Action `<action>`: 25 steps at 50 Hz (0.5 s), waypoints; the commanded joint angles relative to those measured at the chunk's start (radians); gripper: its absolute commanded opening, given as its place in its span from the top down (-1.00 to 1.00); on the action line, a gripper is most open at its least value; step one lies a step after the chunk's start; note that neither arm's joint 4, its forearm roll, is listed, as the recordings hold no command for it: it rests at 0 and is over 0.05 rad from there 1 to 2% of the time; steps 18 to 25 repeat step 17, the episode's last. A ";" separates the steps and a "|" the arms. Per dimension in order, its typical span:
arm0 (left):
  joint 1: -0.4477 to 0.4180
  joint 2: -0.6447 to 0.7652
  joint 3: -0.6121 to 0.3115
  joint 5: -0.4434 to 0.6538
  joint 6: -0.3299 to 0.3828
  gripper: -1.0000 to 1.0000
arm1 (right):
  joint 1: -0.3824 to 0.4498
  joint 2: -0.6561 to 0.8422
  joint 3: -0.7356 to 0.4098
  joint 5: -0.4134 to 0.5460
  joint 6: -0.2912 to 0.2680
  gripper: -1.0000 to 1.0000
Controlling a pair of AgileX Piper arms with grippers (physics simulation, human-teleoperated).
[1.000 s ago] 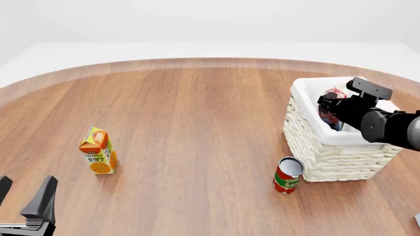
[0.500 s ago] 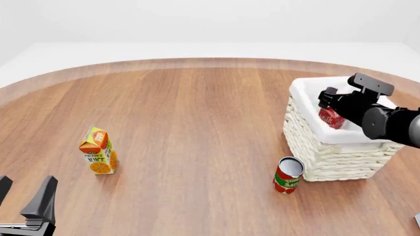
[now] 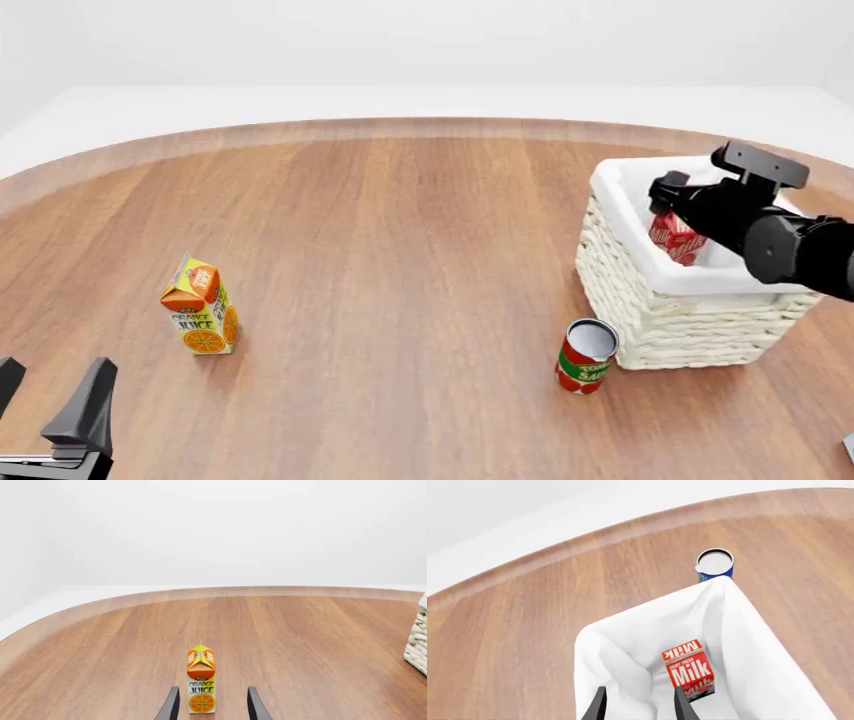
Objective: Pick the milk and place it in the basket.
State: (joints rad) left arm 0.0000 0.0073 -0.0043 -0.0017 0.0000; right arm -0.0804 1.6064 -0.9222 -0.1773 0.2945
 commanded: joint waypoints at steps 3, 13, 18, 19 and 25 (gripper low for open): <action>0.000 0.000 0.000 0.000 0.000 -1.00 | 0.011 -0.075 0.030 0.027 -0.015 -1.00; 0.000 0.000 0.000 0.000 0.000 -1.00 | 0.019 -0.155 0.074 0.051 -0.047 -1.00; 0.000 0.000 0.000 0.000 0.000 -1.00 | 0.019 -0.184 0.084 0.064 -0.078 -1.00; 0.000 0.000 0.000 0.000 0.000 -1.00 | 0.019 -0.184 0.084 0.064 -0.078 -1.00; 0.000 0.000 0.000 0.000 0.000 -1.00 | 0.019 -0.184 0.084 0.064 -0.078 -1.00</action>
